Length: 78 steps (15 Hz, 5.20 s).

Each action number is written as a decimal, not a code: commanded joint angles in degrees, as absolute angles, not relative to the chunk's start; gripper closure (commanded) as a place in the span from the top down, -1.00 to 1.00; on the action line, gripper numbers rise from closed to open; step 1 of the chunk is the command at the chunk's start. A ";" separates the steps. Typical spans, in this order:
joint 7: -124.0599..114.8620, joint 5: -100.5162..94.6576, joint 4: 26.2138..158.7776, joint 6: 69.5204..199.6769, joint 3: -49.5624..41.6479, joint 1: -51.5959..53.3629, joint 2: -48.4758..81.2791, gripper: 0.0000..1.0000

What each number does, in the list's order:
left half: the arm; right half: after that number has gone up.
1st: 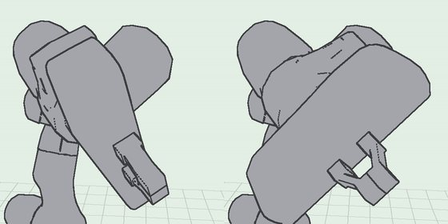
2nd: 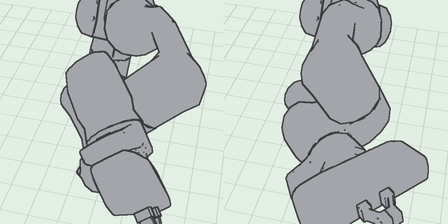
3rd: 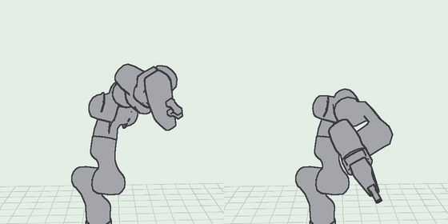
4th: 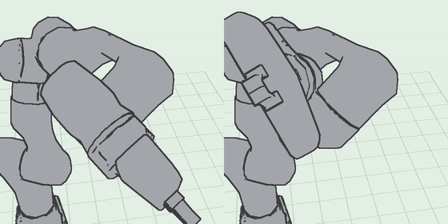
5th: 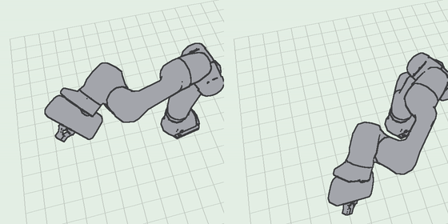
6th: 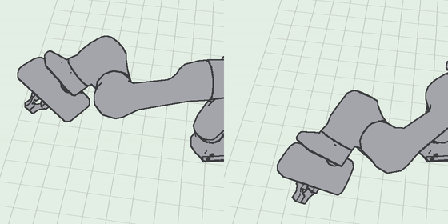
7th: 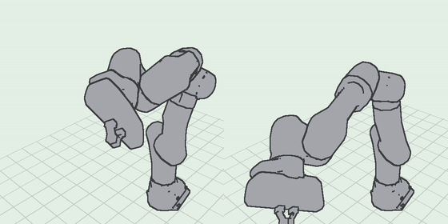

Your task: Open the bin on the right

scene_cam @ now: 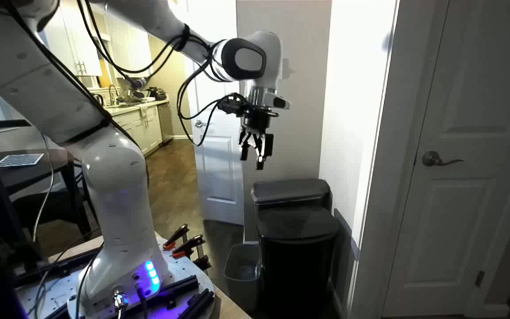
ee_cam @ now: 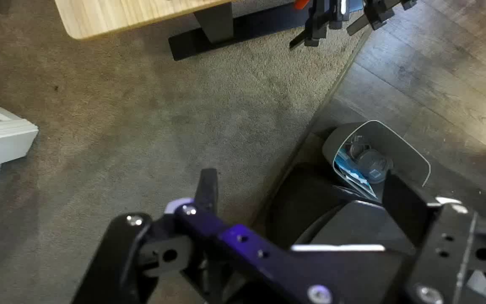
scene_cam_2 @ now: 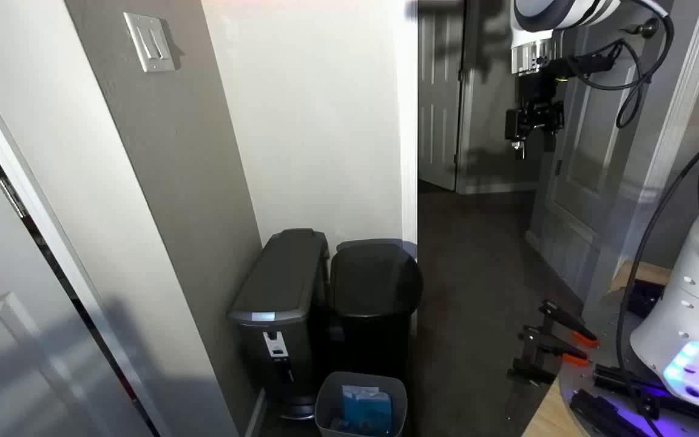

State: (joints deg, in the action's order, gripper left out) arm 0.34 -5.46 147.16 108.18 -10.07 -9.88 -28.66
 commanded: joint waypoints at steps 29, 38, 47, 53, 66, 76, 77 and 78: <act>26.14 29.71 152.39 124.57 -21.01 -3.20 -22.84 1.00; 29.33 34.74 148.19 125.04 -23.08 -1.17 -17.24 1.00; 42.57 67.02 128.55 122.71 -19.94 -7.02 7.85 1.00; 46.12 80.61 119.24 121.75 -13.88 -12.73 21.34 1.00; 44.32 88.39 107.50 115.96 -12.00 -16.55 36.70 1.00; 47.46 89.92 106.35 117.04 -11.68 -16.75 38.44 1.00; 46.03 89.49 104.68 116.38 -11.51 -17.03 40.38 1.00; 45.62 89.60 103.49 115.90 -11.27 -17.31 42.21 1.00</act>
State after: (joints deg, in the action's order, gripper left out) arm 45.43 88.55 106.63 116.03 -11.80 -16.84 37.92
